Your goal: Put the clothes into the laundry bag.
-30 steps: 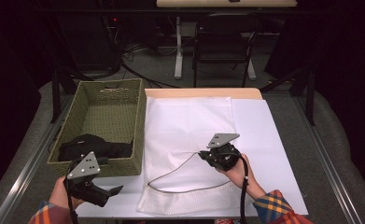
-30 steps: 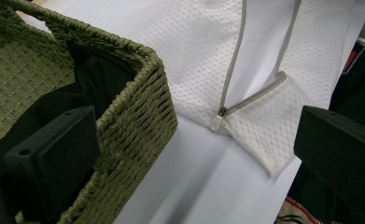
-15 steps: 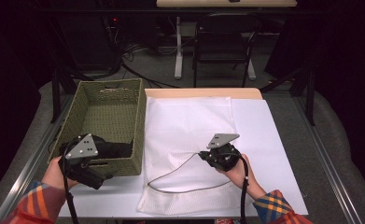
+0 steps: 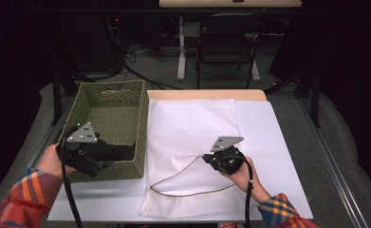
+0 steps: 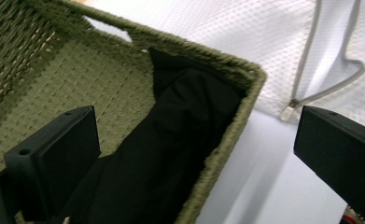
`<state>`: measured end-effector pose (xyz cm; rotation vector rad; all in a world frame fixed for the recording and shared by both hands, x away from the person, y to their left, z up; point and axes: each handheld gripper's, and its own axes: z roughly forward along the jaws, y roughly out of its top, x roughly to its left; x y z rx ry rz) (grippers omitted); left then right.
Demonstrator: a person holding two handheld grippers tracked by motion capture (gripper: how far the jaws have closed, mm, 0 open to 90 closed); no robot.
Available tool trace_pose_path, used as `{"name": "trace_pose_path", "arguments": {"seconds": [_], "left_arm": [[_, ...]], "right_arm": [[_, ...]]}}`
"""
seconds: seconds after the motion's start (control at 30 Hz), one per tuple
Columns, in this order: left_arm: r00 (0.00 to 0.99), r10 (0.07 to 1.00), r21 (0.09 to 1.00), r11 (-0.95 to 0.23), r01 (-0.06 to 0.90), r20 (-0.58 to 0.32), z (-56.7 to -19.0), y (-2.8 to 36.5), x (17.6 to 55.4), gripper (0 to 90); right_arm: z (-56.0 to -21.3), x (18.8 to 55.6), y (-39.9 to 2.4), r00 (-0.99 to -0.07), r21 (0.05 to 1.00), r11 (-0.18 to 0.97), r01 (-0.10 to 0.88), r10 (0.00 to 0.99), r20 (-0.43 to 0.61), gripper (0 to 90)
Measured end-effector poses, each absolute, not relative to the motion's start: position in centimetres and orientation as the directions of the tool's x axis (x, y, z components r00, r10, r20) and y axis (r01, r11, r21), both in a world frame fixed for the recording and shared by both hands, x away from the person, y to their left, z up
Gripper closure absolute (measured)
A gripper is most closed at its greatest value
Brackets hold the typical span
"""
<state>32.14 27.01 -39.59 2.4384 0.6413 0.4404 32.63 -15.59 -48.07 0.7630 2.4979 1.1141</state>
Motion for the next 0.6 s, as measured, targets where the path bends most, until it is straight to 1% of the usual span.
{"name": "trace_pose_path", "arguments": {"seconds": [0.4,0.6], "left_arm": [[0.840,0.524,0.519,-0.762,0.386,0.144,-39.7,27.6,35.1,0.0],[0.847,0.509,0.468,-0.792,0.392,0.153,-40.0,27.5,36.4,0.0]], "right_arm": [[-48.1,32.6,-15.5,-0.812,0.752,0.559,0.350,0.581,-0.054,88.3],[-48.1,32.6,-15.4,-0.812,0.747,0.566,0.350,0.580,-0.059,88.2]]}}
